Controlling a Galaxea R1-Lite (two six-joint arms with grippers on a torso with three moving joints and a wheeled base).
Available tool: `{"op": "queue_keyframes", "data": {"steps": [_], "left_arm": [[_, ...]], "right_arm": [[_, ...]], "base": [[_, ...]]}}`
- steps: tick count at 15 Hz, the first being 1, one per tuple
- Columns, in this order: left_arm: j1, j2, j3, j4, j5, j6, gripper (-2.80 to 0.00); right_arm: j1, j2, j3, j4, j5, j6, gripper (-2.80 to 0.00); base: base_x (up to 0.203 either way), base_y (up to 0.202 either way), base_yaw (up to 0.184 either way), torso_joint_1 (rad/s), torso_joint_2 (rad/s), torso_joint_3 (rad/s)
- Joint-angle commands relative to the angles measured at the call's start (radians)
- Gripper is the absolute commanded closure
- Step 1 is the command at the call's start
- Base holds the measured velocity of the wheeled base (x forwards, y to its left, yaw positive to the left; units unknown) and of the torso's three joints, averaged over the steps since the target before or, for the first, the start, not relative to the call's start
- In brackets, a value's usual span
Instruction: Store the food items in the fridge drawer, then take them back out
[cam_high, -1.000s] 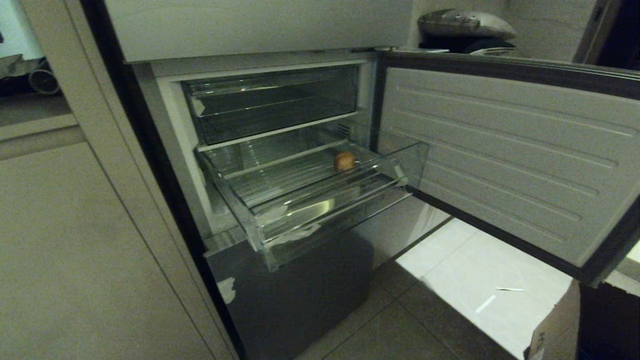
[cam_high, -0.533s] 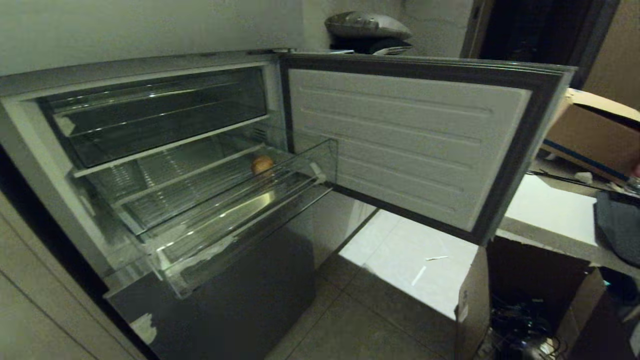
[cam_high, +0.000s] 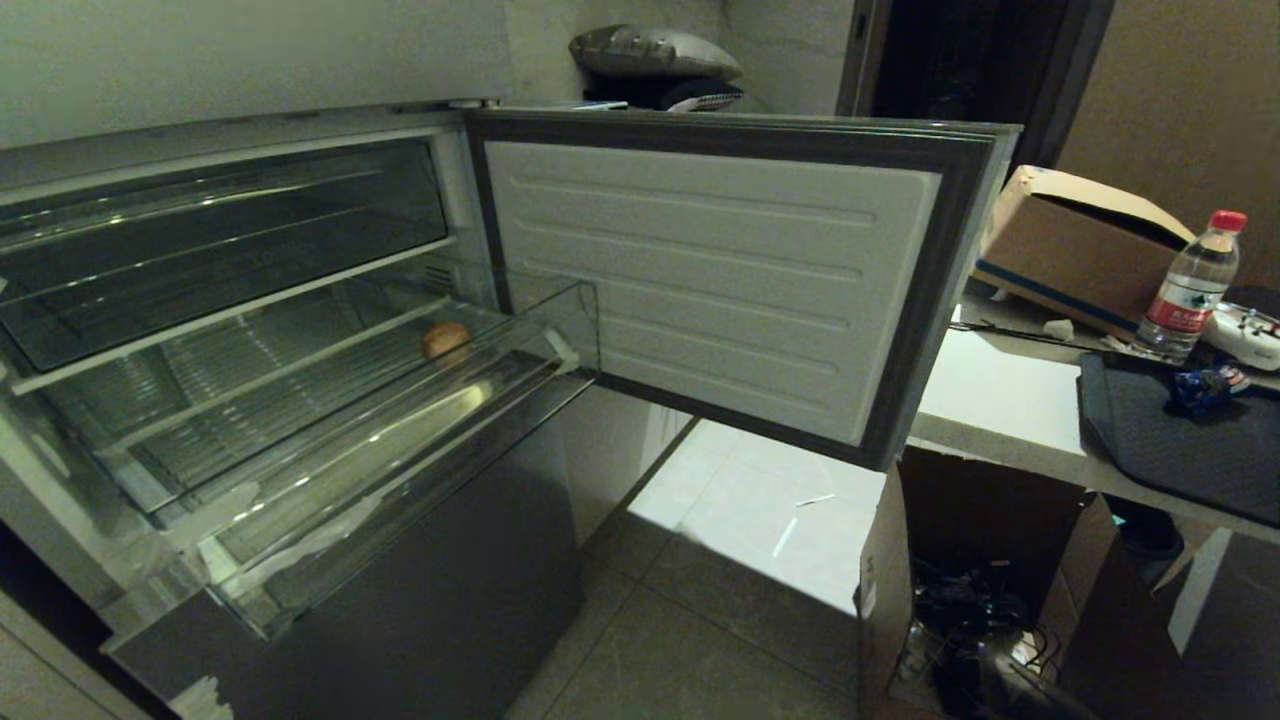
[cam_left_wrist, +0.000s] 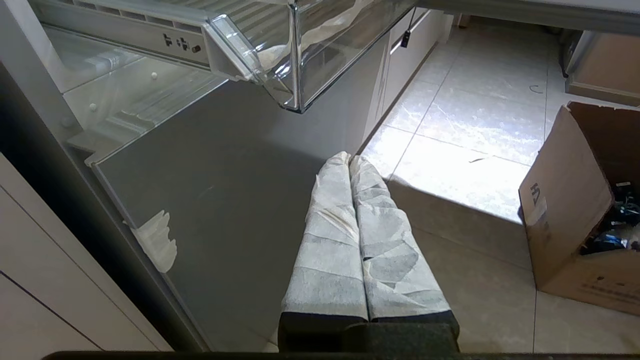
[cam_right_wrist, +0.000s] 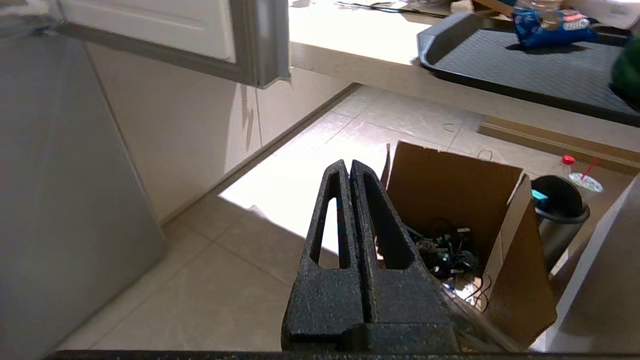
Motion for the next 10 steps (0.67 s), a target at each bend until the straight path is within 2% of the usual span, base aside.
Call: {"op": "queue_keyframes", "data": {"steps": [1, 4, 6, 8, 9, 10], "left_arm": [[0.000, 0.001, 0.000, 0.000, 0.000, 0.000, 0.00], [0.000, 0.001, 0.000, 0.000, 0.000, 0.000, 0.00], [0.000, 0.001, 0.000, 0.000, 0.000, 0.000, 0.00], [0.000, 0.001, 0.000, 0.000, 0.000, 0.000, 0.00], [0.000, 0.001, 0.000, 0.000, 0.000, 0.000, 0.00], [0.000, 0.001, 0.000, 0.000, 0.000, 0.000, 0.00]], "right_arm": [[-0.004, 0.015, -0.056, 0.013, -0.021, -0.002, 0.00], [-0.013, 0.224, -0.261, 0.065, -0.089, 0.032, 0.00], [-0.025, 0.446, -0.402, 0.077, -0.146, 0.122, 0.00], [-0.075, 0.677, -0.516, 0.067, -0.179, 0.208, 0.00], [-0.127, 0.793, -0.556, 0.030, -0.190, 0.239, -1.16], [-0.189, 0.892, -0.582, -0.027, -0.196, 0.258, -2.80]], "base": [[0.000, 0.000, 0.000, 0.000, 0.00, 0.000], [0.000, 0.000, 0.000, 0.000, 0.00, 0.000], [0.000, 0.000, 0.000, 0.000, 0.00, 0.000], [0.000, 0.000, 0.000, 0.000, 0.00, 0.000], [0.000, 0.000, 0.000, 0.000, 0.00, 0.000], [0.000, 0.000, 0.000, 0.000, 0.00, 0.000]]}}
